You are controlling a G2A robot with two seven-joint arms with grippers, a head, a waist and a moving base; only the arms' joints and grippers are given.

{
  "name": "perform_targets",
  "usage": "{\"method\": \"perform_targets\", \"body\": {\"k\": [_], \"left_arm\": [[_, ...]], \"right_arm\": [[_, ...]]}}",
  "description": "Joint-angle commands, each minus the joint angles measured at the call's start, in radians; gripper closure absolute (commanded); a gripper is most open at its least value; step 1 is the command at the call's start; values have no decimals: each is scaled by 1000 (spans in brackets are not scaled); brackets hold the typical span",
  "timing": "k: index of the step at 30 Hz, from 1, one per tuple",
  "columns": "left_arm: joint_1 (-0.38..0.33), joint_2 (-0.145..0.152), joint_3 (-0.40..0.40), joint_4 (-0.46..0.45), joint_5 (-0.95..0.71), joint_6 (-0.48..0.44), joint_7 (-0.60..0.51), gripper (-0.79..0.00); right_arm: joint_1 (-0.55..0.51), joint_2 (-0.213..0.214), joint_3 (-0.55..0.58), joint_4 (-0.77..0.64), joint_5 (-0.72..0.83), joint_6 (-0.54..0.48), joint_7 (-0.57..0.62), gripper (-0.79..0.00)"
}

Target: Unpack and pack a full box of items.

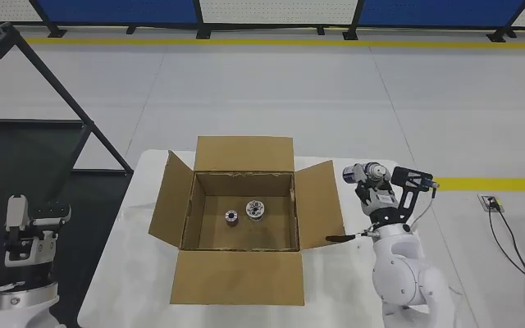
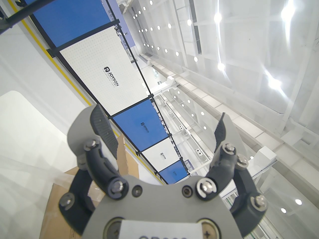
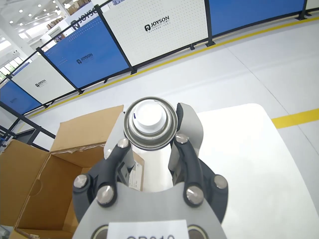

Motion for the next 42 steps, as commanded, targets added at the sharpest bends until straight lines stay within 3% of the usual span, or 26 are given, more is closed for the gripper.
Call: {"method": "perform_targets", "body": {"k": [1, 9, 13, 31, 42], "left_arm": [[0, 0, 0, 0, 0, 0, 0, -785], [0, 0, 0, 0, 0, 0, 0, -785], [0, 0, 0, 0, 0, 0, 0, -785], [0, 0, 0, 0, 0, 0, 0, -785], [0, 0, 0, 0, 0, 0, 0, -785]], "right_arm": [[-18, -1, -25, -28, -15, 2, -37, 0], [-41, 8, -126, -73, -102, -161, 53, 0], [7, 6, -206, -37, -192, -164, 142, 0], [334, -35, -448, 356, -274, -239, 472, 0], [376, -46, -462, 488, -255, -272, 518, 0]]}}
